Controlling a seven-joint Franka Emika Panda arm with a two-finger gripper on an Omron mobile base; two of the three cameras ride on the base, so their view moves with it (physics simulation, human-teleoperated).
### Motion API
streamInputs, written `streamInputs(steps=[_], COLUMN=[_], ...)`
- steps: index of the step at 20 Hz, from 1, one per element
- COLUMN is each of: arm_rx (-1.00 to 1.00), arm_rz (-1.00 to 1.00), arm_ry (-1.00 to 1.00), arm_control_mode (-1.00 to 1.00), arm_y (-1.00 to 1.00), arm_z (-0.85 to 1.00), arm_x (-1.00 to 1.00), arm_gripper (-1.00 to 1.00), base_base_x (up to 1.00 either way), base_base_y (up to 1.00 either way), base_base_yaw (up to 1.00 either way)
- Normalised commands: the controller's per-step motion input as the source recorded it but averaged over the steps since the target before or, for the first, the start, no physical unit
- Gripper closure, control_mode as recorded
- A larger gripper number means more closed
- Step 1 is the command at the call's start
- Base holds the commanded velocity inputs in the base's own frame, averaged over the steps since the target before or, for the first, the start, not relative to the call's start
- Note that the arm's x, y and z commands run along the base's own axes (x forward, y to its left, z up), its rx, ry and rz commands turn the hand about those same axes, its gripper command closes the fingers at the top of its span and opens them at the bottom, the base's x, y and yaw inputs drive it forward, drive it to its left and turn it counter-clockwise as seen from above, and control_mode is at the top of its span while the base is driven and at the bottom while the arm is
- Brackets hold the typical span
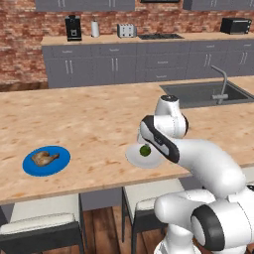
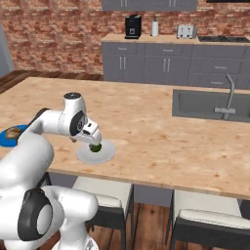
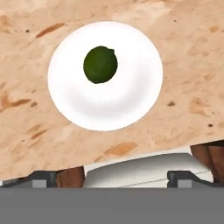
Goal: Transport the chicken drumstick and lime to the fridge. Place the chicken drumstick on the rack containing meat and place the lime on the rack containing the vegetable, ensuring meats and vegetables are on different racks.
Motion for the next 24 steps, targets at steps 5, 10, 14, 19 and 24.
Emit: streamInputs(steps=[5,10,14,19,24], arm_rx=[0.00,0.01,0.00,0.00,0.00], arm_rz=[0.00,0.00,-0.01,-0.01,-0.01], arm_ry=[0.07,0.11,0.11,0.11,0.05], arm_control_mode=[-1.00,-1.00,-1.00,-1.00,-1.00], arm_y=[0.00,0.00,0.00,0.00,0.00], arm_z=[-0.32,-0.40,-0.32,-0.33,-0.21], arm_x=[0.38,0.30,0.37,0.43,0.44], arm_gripper=[-1.00,-1.00,-1.00,-1.00,-1.00], base_base_x=[0.00,0.00,0.00,0.00,0.00], base_base_y=[0.00,0.00,0.00,0.00,0.00], base_base_yaw=[0.00,0.00,0.00,0.00,0.00])
